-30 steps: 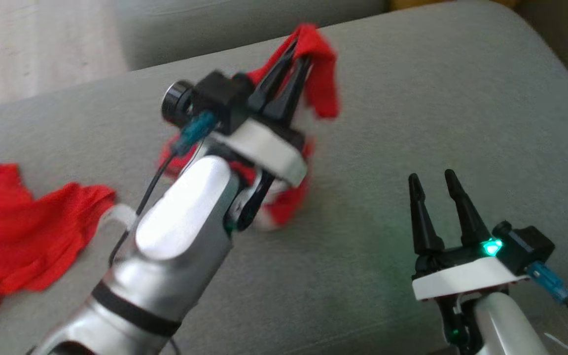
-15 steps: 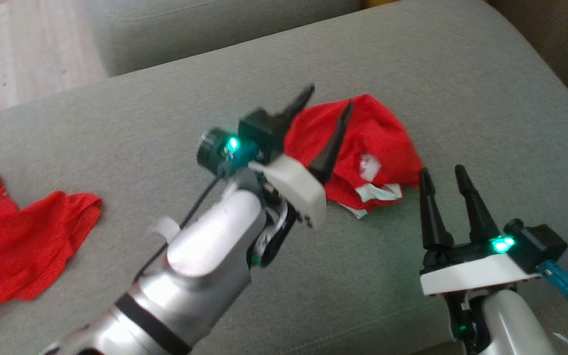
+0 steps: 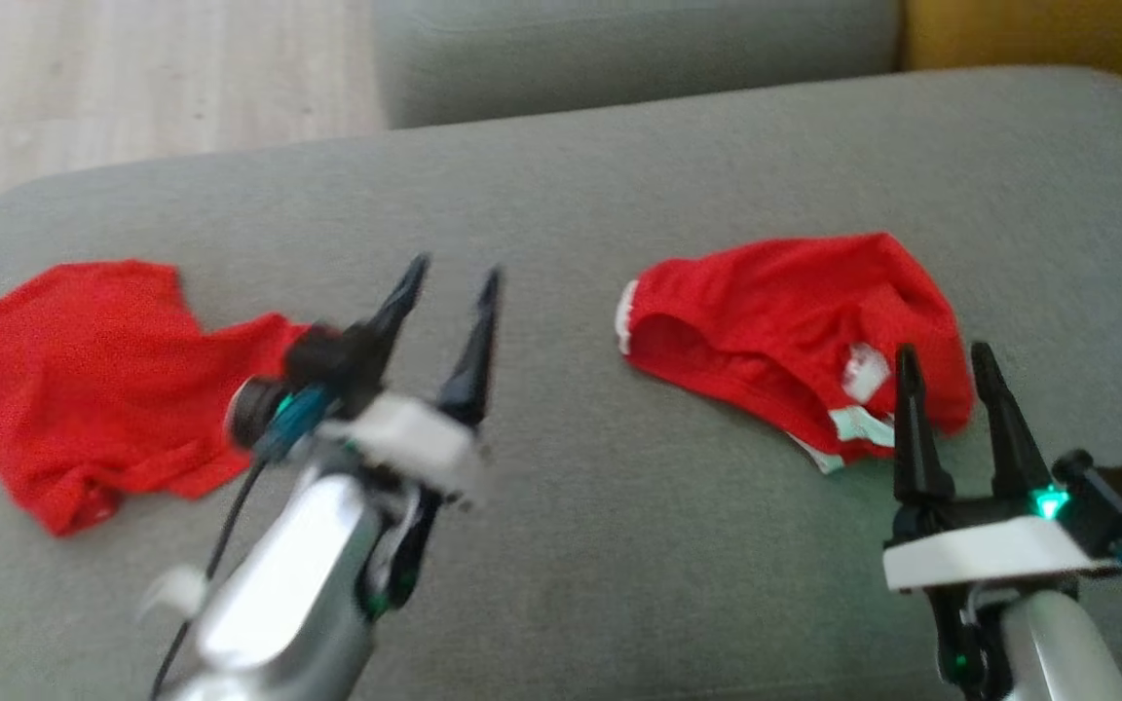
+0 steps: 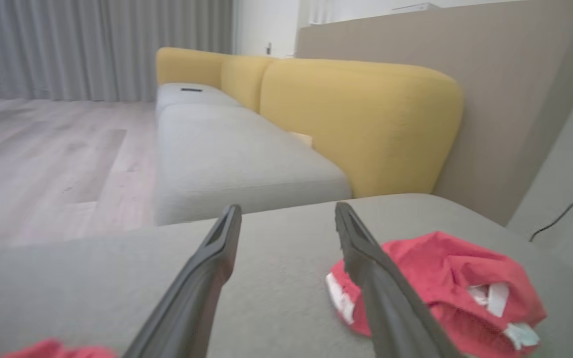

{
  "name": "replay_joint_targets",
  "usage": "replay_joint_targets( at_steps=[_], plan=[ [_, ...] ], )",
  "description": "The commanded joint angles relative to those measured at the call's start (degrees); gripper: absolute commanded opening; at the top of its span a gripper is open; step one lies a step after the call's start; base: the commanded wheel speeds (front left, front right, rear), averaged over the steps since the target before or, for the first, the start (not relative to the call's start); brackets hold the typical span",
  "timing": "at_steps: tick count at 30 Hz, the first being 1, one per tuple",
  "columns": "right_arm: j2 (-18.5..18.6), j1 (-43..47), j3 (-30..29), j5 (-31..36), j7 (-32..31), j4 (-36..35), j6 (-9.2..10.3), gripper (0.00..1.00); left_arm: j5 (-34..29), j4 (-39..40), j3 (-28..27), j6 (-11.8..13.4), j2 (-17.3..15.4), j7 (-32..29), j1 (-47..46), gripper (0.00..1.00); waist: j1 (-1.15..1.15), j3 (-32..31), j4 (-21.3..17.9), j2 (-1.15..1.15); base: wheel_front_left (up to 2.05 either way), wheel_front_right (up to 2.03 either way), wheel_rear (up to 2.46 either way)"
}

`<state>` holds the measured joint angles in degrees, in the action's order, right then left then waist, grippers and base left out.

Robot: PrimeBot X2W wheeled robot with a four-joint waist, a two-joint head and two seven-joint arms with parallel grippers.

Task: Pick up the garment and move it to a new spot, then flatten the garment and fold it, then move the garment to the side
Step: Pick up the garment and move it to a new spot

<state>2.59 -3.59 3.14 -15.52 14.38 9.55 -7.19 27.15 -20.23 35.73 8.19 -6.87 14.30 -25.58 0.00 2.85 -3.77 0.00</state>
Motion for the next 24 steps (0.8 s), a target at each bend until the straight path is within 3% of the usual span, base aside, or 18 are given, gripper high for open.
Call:
replay_joint_targets(
  at_steps=[1, 9, 16, 24],
  plan=[
    [0.3, -0.1, 0.7, 0.6, 0.6, -1.5, -0.30, 1.00, -1.3, 3.4, -3.7, -0.4, -1.6, 0.7, 0.7, 1.00, 0.00, -2.0, 2.7, 0.00, 0.00, 0.00, 0.00],
    [0.3, 2.5, -0.4, 1.1, 0.6, -1.6, -0.30, 1.00, -7.0, 12.8, -12.8, -2.9, -2.9, 0.7, 15.6, 1.00, 0.00, -4.0, 5.2, 0.00, 0.00, 0.00, 0.00],
    [0.3, 4.2, -0.8, 0.4, 0.6, -1.7, -0.30, 1.00, -11.3, 16.2, -18.3, -4.9, 0.5, 0.7, 23.5, 1.00, 0.00, -4.8, 5.6, 0.00, 0.00, 0.00, 0.00],
    [0.3, 4.2, -0.6, 0.5, 0.6, -1.7, -0.30, 1.00, -13.5, 17.3, -21.8, -7.5, 3.1, 0.7, 25.2, 1.00, 0.00, -4.7, 5.3, 0.00, 0.00, 0.00, 0.00]
  ],
)
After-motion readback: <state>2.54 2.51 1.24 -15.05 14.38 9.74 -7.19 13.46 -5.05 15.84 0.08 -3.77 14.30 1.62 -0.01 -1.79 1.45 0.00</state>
